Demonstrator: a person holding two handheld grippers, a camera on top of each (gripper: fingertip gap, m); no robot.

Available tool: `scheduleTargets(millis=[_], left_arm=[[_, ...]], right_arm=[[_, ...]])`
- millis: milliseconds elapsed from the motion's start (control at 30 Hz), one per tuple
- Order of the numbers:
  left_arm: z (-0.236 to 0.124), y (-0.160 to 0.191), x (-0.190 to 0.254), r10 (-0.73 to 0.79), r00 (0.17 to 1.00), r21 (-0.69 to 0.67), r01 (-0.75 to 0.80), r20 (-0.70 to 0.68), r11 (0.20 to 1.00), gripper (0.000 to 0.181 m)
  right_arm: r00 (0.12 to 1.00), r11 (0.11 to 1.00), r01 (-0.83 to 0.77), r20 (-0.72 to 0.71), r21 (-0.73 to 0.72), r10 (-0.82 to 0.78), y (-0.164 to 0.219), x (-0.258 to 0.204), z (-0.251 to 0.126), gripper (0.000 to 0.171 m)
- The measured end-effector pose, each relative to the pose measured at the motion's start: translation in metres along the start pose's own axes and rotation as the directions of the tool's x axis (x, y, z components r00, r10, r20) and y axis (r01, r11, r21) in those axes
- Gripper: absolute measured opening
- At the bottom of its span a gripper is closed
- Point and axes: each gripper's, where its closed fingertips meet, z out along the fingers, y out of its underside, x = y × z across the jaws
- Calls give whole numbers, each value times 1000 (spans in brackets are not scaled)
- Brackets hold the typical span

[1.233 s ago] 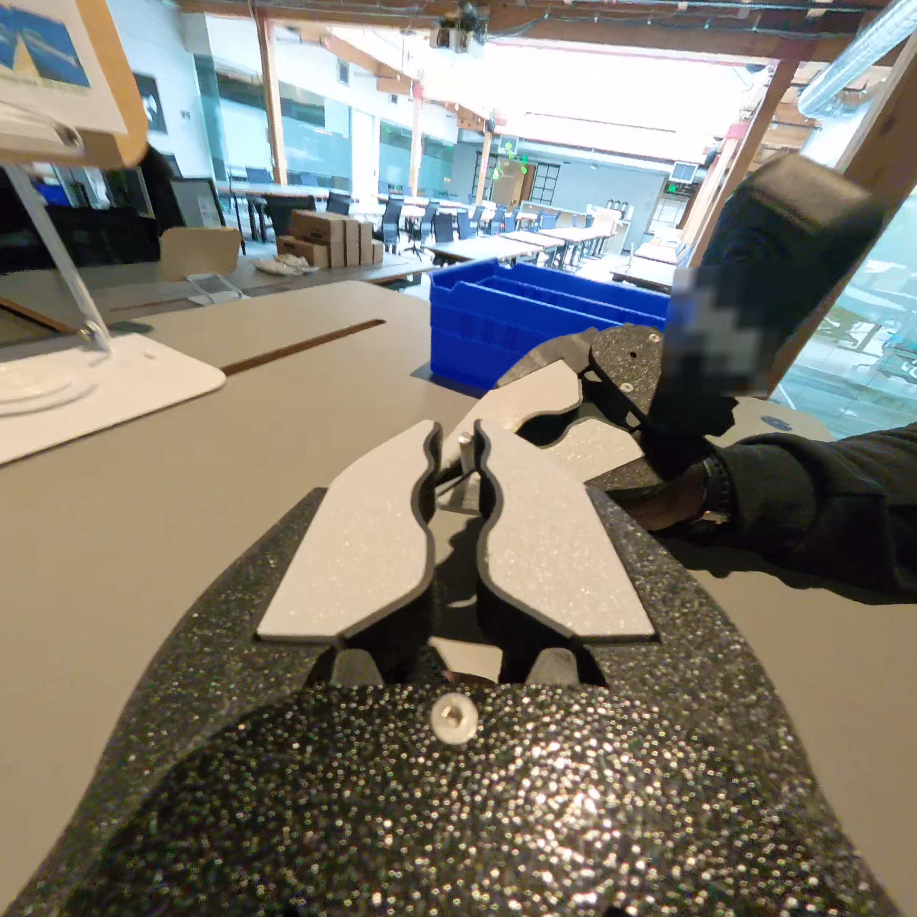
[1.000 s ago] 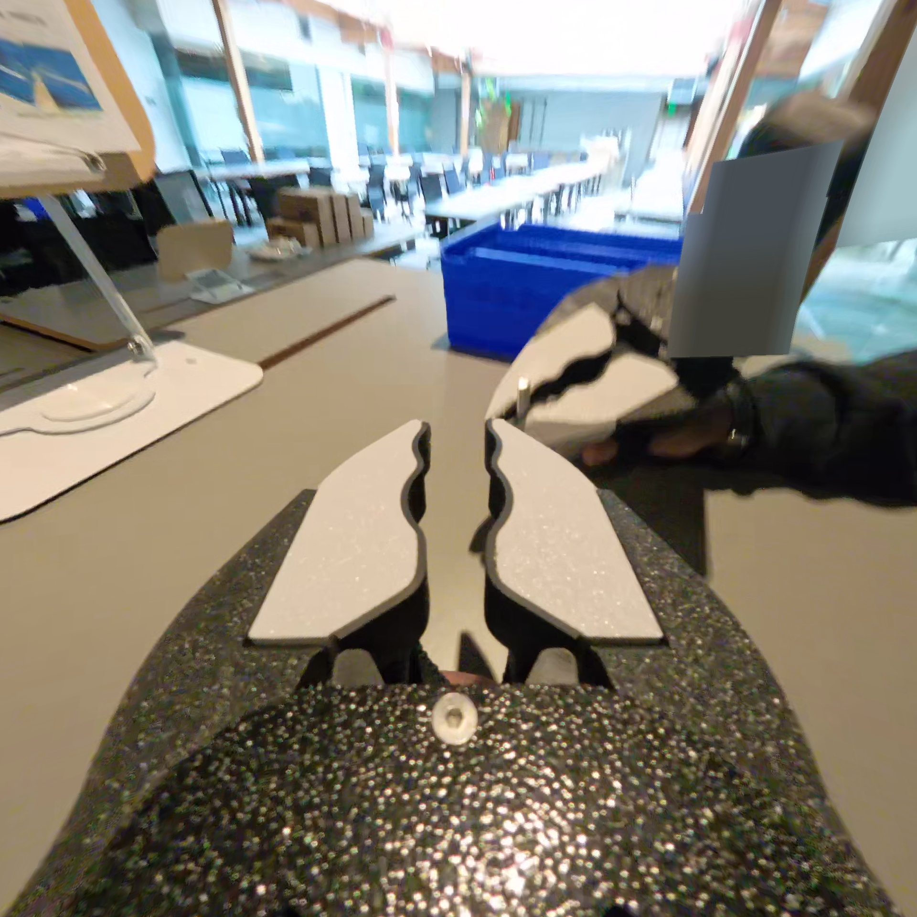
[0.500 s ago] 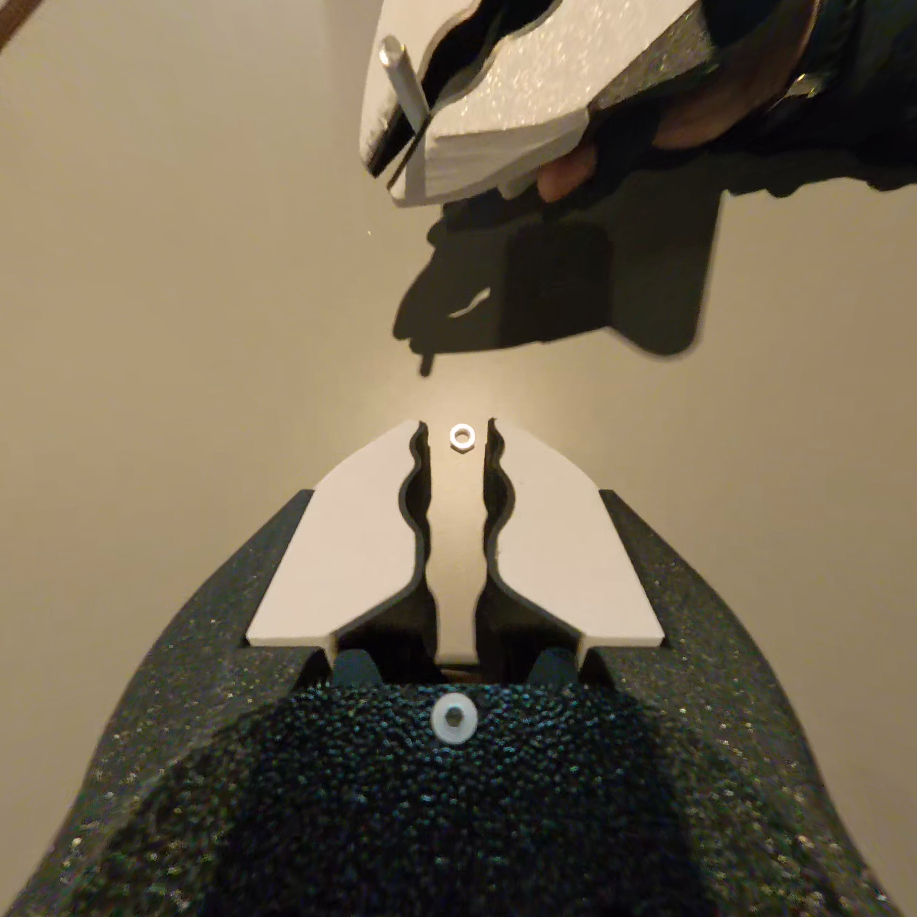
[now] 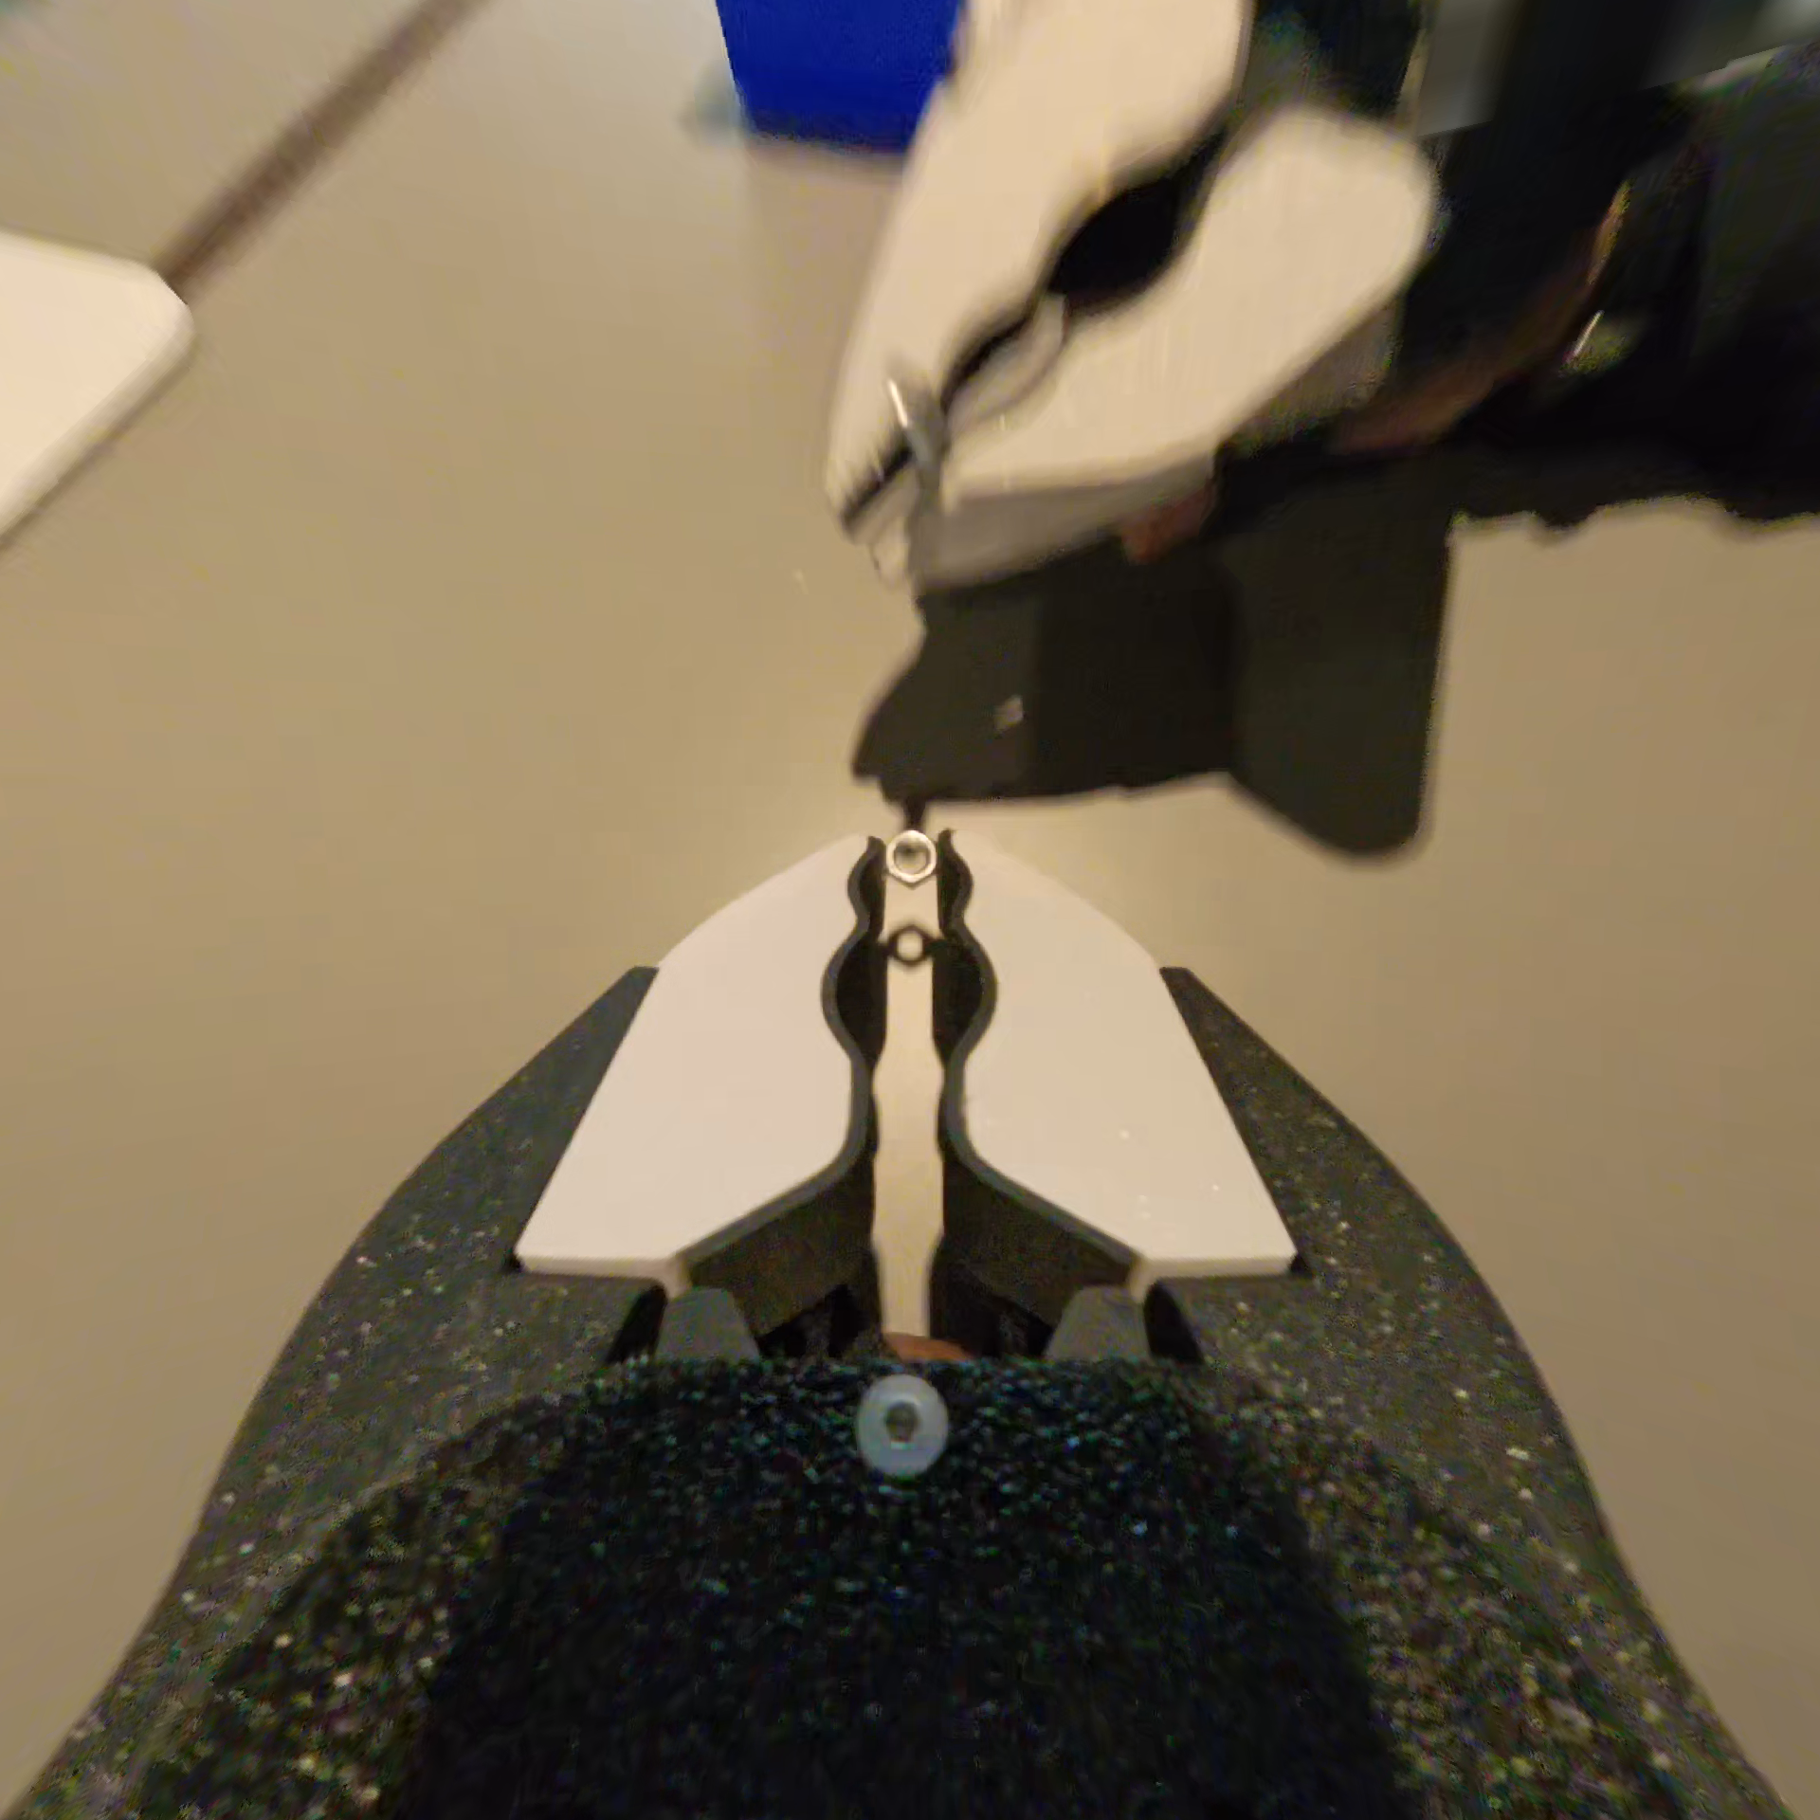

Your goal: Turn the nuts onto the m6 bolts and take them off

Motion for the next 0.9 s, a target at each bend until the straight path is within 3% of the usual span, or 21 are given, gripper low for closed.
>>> scheduleTargets(millis=[33, 100, 167, 433, 900], left_arm=[[-7, -16, -2, -3, 1000, 103, 3, 4, 995, 10], [-25, -43, -2, 11, 1000, 274, -11, 3, 962, 10], [-35, -56, 1, 12, 1000, 355, -10, -5, 935, 9], [-24, -55, 10, 72, 997, 338, -70, 6, 939, 10], [-16, -50, 13, 136, 990, 292, -143, 43, 946, 10]], right_arm=[[1000, 1000, 12, 10, -1, -12, 0, -2, -1, 5], [999, 1000, 29, 24, -2, -29, -1, -4, -1, 5], [998, 999, 50, 37, 0, -50, -2, -8, -1, 5], [982, 980, 187, 29, -68, -186, 3, -18, 4, 5], [977, 974, 212, 25, -75, -211, 1, -22, 5, 5]])
